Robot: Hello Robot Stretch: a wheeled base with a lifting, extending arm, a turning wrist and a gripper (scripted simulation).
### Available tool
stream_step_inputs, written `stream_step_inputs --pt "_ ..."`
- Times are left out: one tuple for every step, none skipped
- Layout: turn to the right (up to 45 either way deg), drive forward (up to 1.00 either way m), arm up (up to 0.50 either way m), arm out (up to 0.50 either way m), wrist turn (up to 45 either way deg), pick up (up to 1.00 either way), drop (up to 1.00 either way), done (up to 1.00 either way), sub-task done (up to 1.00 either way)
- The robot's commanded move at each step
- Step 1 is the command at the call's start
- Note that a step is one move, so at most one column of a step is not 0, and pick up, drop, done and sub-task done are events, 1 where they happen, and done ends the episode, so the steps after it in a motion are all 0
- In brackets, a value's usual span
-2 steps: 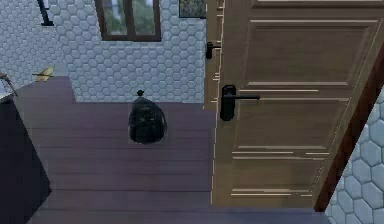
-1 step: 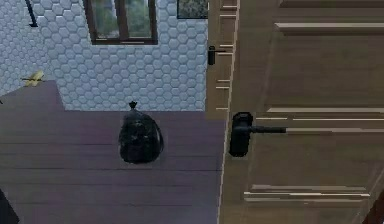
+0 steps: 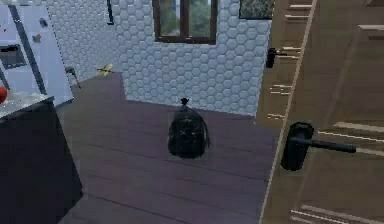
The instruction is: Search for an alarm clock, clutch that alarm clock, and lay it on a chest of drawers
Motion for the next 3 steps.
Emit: stream_step_inputs --pt "0.0 0.95 0.00 0.00 0.0 0.00 0.00 0.00 0.00" --pt "45.0 0.00 0.00 0.00 0.0 0.00 0.00 0.00 0.00" --pt "12.0 0.00 0.00 0.00 0.0 0.00 0.00 0.00 0.00"
